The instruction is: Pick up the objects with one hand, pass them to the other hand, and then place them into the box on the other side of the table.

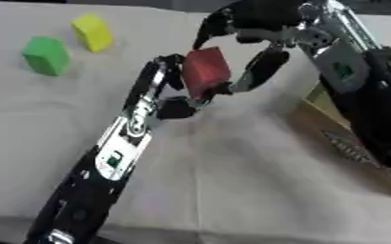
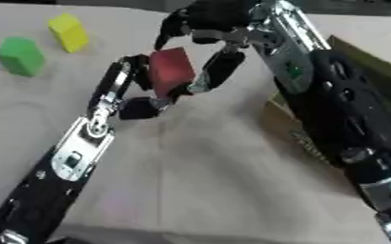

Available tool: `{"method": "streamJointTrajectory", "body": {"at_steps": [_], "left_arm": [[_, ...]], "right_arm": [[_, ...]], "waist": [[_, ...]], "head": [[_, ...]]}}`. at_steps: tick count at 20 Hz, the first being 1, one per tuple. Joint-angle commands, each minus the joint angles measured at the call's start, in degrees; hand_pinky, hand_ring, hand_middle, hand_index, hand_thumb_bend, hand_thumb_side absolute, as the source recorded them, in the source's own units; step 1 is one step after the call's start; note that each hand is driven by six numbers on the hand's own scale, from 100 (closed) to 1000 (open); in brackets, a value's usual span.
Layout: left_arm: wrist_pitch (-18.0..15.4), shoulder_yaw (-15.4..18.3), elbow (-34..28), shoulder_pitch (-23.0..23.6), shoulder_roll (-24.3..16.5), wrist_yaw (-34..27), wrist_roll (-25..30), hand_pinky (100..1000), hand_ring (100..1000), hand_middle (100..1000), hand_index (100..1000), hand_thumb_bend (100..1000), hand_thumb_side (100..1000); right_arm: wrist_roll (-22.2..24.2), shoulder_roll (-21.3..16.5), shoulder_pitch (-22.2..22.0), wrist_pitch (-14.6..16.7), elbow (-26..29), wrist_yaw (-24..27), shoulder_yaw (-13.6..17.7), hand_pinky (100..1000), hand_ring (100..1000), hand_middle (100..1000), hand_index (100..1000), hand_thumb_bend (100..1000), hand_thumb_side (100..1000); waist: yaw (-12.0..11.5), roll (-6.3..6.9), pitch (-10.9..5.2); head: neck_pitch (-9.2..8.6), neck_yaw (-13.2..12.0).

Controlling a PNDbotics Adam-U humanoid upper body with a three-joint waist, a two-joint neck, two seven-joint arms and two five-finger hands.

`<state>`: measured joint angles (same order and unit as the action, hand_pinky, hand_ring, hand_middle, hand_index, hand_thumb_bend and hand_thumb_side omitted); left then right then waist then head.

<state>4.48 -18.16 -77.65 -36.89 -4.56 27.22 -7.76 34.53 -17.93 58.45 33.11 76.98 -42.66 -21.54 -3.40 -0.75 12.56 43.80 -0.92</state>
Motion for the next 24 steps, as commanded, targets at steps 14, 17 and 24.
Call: {"method": "streamJointTrajectory", "body": {"at_steps": [14,17,24], "left_arm": [[-0.50,-0.58,-1.48,-1.30,1.01,0.44,0.60,536,451,262,406,100,239],[-0.56,-0.60,-1.59,-1.35,1.04,0.54,0.63,536,452,262,406,100,240],[-0.66,-0.74,-1.98,-1.31,1.19,0.83,0.79,537,458,264,407,100,243]], "right_arm": [[5.43,-0.07,0.79,4.24,-1.09,-0.64,1.24,890,839,741,888,420,410],[5.51,-0.06,0.73,4.22,-1.43,-0.95,1.36,888,837,732,882,421,409],[5.17,0.02,0.55,4.15,-2.33,-2.03,1.58,884,832,711,863,426,413]], "waist": [[-0.20,-0.66,-0.61],[-0.21,-0.65,-0.56],[-0.25,-0.66,-0.41]], "head": [[0.32,0.37],[0.32,0.44],[0.32,0.53]]}}
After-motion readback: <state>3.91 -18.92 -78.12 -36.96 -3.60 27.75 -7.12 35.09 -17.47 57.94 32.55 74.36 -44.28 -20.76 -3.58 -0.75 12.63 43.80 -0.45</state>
